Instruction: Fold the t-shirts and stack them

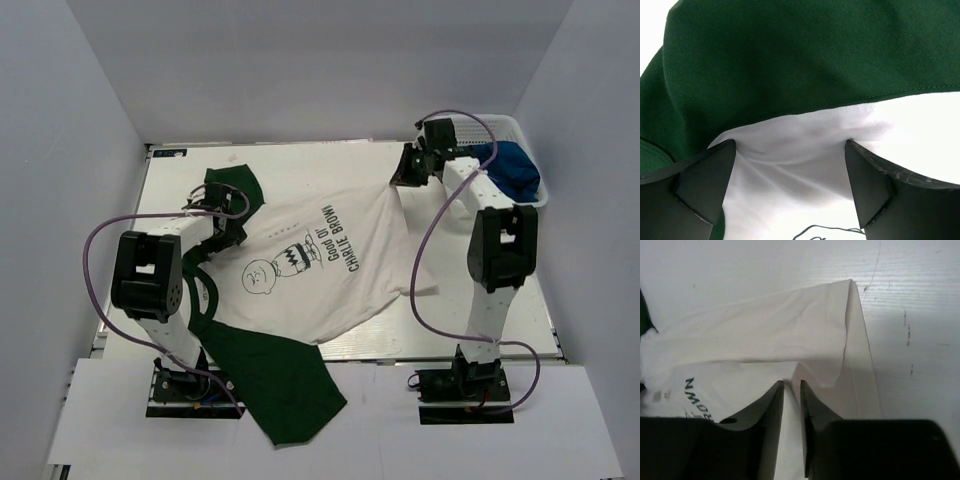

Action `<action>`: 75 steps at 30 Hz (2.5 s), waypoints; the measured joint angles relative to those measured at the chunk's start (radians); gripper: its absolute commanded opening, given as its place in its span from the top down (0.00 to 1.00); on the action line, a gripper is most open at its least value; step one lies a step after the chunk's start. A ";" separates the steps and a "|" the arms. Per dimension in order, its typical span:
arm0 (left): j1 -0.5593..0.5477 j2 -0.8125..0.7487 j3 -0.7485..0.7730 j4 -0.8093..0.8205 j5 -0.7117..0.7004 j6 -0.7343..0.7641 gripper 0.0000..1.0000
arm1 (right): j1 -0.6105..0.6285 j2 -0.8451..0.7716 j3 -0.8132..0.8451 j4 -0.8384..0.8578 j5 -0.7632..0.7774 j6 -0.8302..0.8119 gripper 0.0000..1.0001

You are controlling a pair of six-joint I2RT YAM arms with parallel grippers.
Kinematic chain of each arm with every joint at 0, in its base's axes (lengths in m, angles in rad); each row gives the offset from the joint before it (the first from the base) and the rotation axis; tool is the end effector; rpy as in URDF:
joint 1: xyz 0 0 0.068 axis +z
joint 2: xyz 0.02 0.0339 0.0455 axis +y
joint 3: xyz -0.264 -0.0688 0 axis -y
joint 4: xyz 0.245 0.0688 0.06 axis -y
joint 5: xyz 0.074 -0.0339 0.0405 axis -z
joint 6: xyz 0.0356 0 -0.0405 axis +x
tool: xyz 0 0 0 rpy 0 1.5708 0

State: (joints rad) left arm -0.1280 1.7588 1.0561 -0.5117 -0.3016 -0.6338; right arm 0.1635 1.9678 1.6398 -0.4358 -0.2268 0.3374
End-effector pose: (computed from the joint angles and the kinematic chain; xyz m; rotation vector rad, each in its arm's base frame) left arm 0.3314 -0.0320 0.1591 -0.7456 2.5902 0.1997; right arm 0.4445 0.0814 0.2597 0.0908 2.3656 0.5111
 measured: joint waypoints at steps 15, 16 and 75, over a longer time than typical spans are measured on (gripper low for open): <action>0.000 0.021 0.104 -0.053 -0.006 0.013 0.00 | -0.020 -0.223 -0.290 -0.125 0.260 0.050 0.15; 0.000 0.012 0.103 -0.058 -0.005 0.012 0.00 | -0.026 -0.270 -0.347 -0.134 0.264 0.061 0.15; -0.005 -0.048 0.084 -0.193 0.023 -0.073 0.00 | -0.144 -0.774 -0.639 -0.451 0.344 0.256 0.10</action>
State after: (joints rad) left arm -0.1329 1.7103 1.1404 -0.7048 -0.2783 -0.7067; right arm 0.0196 1.1942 1.0004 -0.8871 0.1173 0.5934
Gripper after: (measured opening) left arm 0.995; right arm 0.852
